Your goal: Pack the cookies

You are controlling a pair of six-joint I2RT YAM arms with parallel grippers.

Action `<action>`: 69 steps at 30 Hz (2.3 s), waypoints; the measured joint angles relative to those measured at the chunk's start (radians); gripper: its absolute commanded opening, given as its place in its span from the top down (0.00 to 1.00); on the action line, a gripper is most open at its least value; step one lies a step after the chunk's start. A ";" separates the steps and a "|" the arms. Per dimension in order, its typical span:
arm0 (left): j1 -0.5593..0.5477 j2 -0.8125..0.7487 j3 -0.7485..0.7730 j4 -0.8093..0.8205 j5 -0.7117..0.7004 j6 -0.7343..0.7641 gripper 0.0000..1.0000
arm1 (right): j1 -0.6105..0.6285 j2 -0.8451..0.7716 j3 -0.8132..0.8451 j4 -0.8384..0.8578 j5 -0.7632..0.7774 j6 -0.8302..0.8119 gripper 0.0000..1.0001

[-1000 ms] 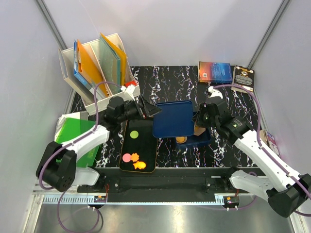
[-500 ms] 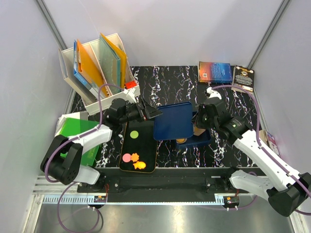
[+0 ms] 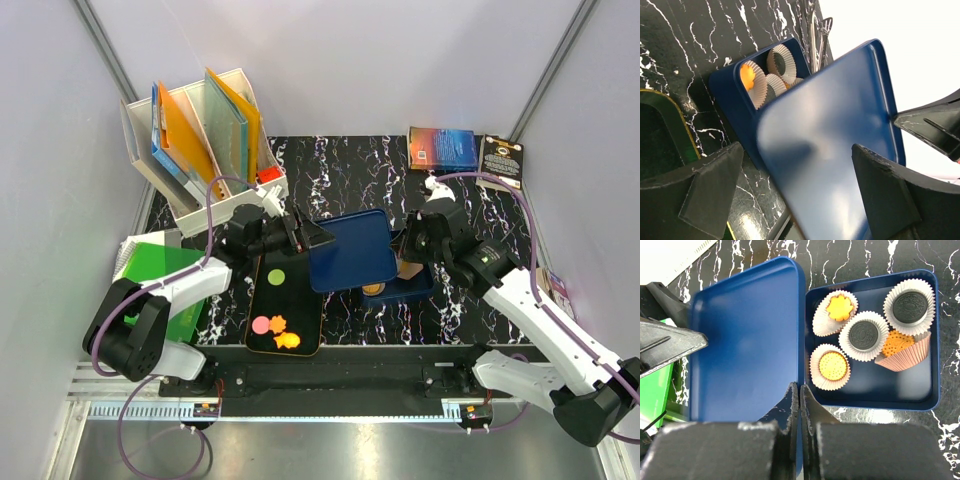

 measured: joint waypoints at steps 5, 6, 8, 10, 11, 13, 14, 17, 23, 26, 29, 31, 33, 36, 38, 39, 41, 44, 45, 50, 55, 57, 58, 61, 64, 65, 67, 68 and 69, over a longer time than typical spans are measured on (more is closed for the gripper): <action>0.000 0.000 -0.003 0.031 0.006 -0.018 0.34 | 0.000 0.000 0.000 0.003 -0.010 0.000 1.00; 0.000 0.000 -0.005 0.055 0.012 -0.027 0.38 | 0.000 0.000 0.000 0.007 -0.013 0.001 1.00; 0.000 0.000 -0.015 0.111 0.029 -0.053 0.52 | 0.000 0.000 0.000 0.014 -0.019 0.002 1.00; 0.000 0.001 -0.023 0.157 0.050 -0.076 0.61 | 0.000 0.000 0.000 0.021 -0.028 0.005 1.00; 0.000 0.001 -0.026 0.177 0.058 -0.086 0.70 | 0.000 0.000 0.000 0.025 -0.033 0.005 1.00; 0.000 0.001 -0.031 0.220 0.076 -0.106 0.79 | 0.001 0.001 -0.002 0.027 -0.034 0.005 1.00; 0.001 0.001 -0.033 0.241 0.084 -0.117 0.90 | 0.001 0.003 -0.005 0.026 -0.034 0.004 1.00; 0.002 0.002 -0.034 0.303 0.106 -0.142 1.00 | 0.001 0.012 -0.015 0.017 -0.034 0.002 1.00; 0.002 0.002 -0.040 0.319 0.114 -0.149 1.00 | 0.002 0.014 -0.018 0.018 -0.035 0.003 0.67; 0.001 -0.008 -0.040 0.292 0.121 -0.130 1.00 | 0.003 0.002 -0.015 0.023 -0.034 0.008 0.36; 0.000 -0.050 -0.028 0.179 0.119 -0.074 1.00 | 0.003 -0.022 0.011 0.009 -0.024 0.005 0.22; 0.000 -0.083 0.010 0.070 0.099 -0.012 1.00 | 0.004 -0.048 0.042 -0.006 -0.007 0.005 0.21; -0.001 -0.116 0.091 -0.064 0.058 0.065 1.00 | 0.004 -0.085 0.069 -0.013 0.013 0.005 0.21; -0.006 -0.149 0.220 -0.229 -0.032 0.188 1.00 | 0.005 -0.129 0.095 -0.018 0.037 0.010 0.21; -0.028 -0.165 0.319 -0.356 -0.159 0.285 1.00 | 0.005 -0.136 0.099 -0.021 0.049 0.019 0.21; -0.051 -0.172 0.362 -0.409 -0.241 0.340 1.00 | 0.005 -0.135 0.100 -0.023 0.048 0.022 0.21; -0.120 -0.188 0.423 -0.491 -0.412 0.446 1.00 | 0.005 -0.110 0.101 -0.023 0.047 0.032 0.21; -0.264 -0.203 0.461 -0.563 -0.676 0.603 1.00 | 0.005 -0.052 0.111 -0.023 0.043 0.046 0.20; -0.331 -0.203 0.465 -0.576 -0.789 0.674 1.00 | 0.005 -0.035 0.114 -0.023 0.041 0.049 0.21; -0.540 -0.163 0.419 -0.488 -1.223 1.034 1.00 | 0.005 0.002 0.174 -0.022 0.025 0.060 0.20; -0.688 -0.072 0.237 -0.079 -1.531 1.504 1.00 | 0.005 0.006 0.231 0.027 0.016 0.073 0.20; -0.733 -0.018 0.189 0.080 -1.597 1.668 1.00 | 0.005 0.020 0.239 0.040 0.003 0.076 0.20; -0.750 0.005 0.176 0.142 -1.617 1.730 1.00 | 0.005 0.034 0.242 0.049 -0.006 0.076 0.19; -0.811 0.087 0.146 0.394 -1.671 1.951 1.00 | 0.005 0.089 0.247 0.070 -0.033 0.076 0.19; -0.857 0.160 0.142 0.615 -1.695 2.145 1.00 | 0.005 0.139 0.248 0.076 -0.050 0.075 0.19; -0.867 0.180 0.142 0.662 -1.699 2.198 1.00 | 0.005 0.153 0.248 0.076 -0.053 0.074 0.19; -0.879 0.215 0.142 0.726 -1.705 2.288 1.00 | 0.005 0.172 0.249 0.076 -0.060 0.070 0.19; -0.880 0.221 0.142 0.735 -1.706 2.307 1.00 | 0.005 0.179 0.251 0.076 -0.062 0.067 0.19; -0.881 0.229 0.142 0.748 -1.708 2.332 1.00 | 0.005 0.183 0.253 0.077 -0.065 0.065 0.19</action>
